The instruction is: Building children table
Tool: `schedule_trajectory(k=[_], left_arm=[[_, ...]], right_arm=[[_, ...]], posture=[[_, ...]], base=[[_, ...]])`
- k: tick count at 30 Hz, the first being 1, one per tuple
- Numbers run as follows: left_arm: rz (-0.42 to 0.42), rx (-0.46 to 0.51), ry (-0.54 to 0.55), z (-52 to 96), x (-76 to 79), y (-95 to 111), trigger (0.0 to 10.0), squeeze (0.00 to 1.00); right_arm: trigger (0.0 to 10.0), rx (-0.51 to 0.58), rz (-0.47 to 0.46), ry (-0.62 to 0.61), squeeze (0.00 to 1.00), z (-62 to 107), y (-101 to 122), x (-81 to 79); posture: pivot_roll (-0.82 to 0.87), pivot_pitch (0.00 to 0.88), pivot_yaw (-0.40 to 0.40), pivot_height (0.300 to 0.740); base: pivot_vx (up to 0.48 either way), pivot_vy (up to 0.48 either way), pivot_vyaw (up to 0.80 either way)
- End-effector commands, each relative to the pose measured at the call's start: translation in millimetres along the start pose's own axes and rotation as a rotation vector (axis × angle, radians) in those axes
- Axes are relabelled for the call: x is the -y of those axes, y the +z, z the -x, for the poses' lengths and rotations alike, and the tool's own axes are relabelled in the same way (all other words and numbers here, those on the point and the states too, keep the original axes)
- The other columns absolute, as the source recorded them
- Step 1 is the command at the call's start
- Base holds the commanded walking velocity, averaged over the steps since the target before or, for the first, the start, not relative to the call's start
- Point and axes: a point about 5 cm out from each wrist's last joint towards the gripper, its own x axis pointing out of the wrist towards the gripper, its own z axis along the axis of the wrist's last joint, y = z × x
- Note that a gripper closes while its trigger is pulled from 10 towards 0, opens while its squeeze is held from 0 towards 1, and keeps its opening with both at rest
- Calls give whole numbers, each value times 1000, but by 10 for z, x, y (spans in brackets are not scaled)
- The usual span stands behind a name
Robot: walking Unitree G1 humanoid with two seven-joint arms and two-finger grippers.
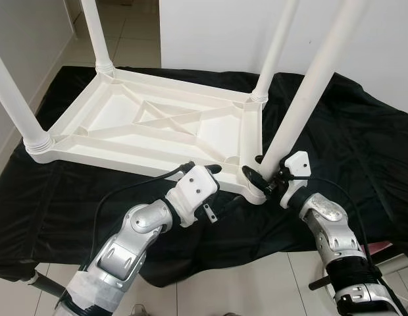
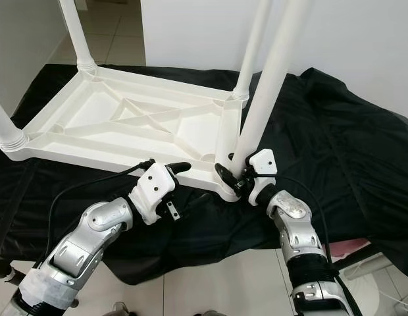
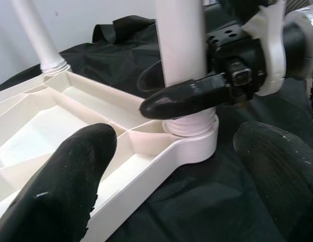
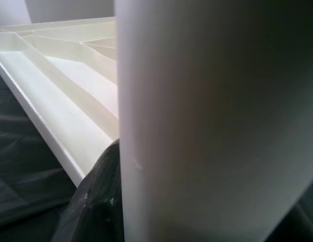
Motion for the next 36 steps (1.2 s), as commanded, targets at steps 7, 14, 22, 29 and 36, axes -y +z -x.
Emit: schedule_trajectory(k=[7,14,22,29,36], left_arm=[[-1,-21,16,17,-34,-34,10000,0],[5,-20,22,20,-32,-39,10000,0],[8,-23,34,28,-51,-40,10000,0],[14,-24,31,27,-42,-41,10000,0],[16,-20,42,15,-62,-28,10000,0]], right_arm=[[10000,-25,-14,-227,0,73,-40,-90],[10000,-18,-87,-375,0,83,-34,-237],[10000,67,-190,-579,0,-61,87,-595],[10000,76,-191,-532,0,-68,159,-682],[10000,100,-170,-505,1000,69,194,-599]], posture=[[-3,44,-103,740],[-5,47,-103,740],[1,61,-95,740],[-2,65,-92,740],[-12,75,-94,740]], base=[[0,0,0],[0,0,0],[0,0,0],[0,0,0],[0,0,0]])
